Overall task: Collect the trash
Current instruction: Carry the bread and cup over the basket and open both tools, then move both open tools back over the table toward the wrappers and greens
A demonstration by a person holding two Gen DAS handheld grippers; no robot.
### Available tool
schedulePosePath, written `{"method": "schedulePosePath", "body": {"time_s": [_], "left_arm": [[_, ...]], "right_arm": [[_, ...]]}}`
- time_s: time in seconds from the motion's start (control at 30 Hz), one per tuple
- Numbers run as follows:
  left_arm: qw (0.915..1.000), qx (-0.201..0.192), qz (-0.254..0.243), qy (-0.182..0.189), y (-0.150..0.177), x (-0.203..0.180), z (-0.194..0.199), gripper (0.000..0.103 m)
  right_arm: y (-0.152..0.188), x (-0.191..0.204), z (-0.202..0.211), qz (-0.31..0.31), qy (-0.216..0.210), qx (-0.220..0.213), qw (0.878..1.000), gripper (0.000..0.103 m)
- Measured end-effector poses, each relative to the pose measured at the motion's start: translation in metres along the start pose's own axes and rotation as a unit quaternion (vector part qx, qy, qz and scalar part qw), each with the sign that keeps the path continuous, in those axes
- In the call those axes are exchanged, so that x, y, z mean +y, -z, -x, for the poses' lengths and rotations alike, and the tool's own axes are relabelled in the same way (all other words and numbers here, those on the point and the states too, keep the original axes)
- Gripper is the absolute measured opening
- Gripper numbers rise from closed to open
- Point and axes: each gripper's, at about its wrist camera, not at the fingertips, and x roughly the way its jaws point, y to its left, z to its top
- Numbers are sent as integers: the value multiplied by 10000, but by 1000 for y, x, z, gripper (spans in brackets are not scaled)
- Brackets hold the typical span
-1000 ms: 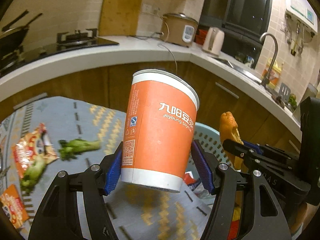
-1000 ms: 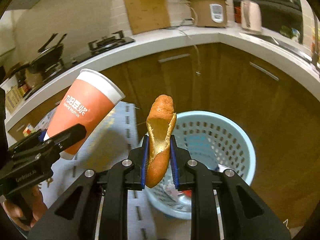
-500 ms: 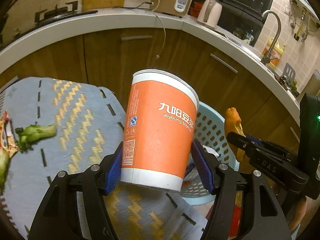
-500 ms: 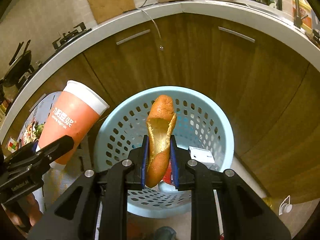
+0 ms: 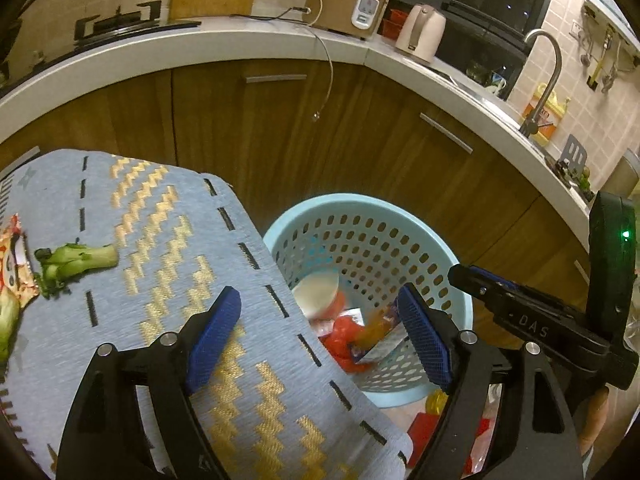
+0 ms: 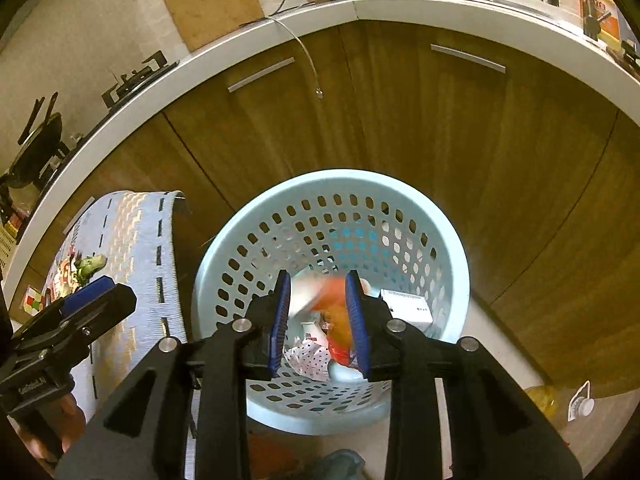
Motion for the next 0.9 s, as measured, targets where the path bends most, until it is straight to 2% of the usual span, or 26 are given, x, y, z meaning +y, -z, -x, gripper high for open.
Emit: {"method": "schedulePosePath", "body": {"time_s": [0.37,0.53,0.6,0.73,0.9], "left_arm": [[9993,-332,-37,-151,11,7,36,79],[9973,-613,159,-366,23,27,70,79],[9961,-697,270,-461,28,37,84,79],[9909,-900,565,-832,42,68,119,79],[9782,-1076,931,-1513,57,109,159,79]], "right_arm": [[2,33,15,336,-225,-119,9991,25],[1,59,27,580,-459,-207,9971,35],[2,74,32,725,-550,-280,9955,44],[7,103,37,1021,-795,-315,9911,45],[17,147,35,1444,-1041,-235,9837,45]]}}
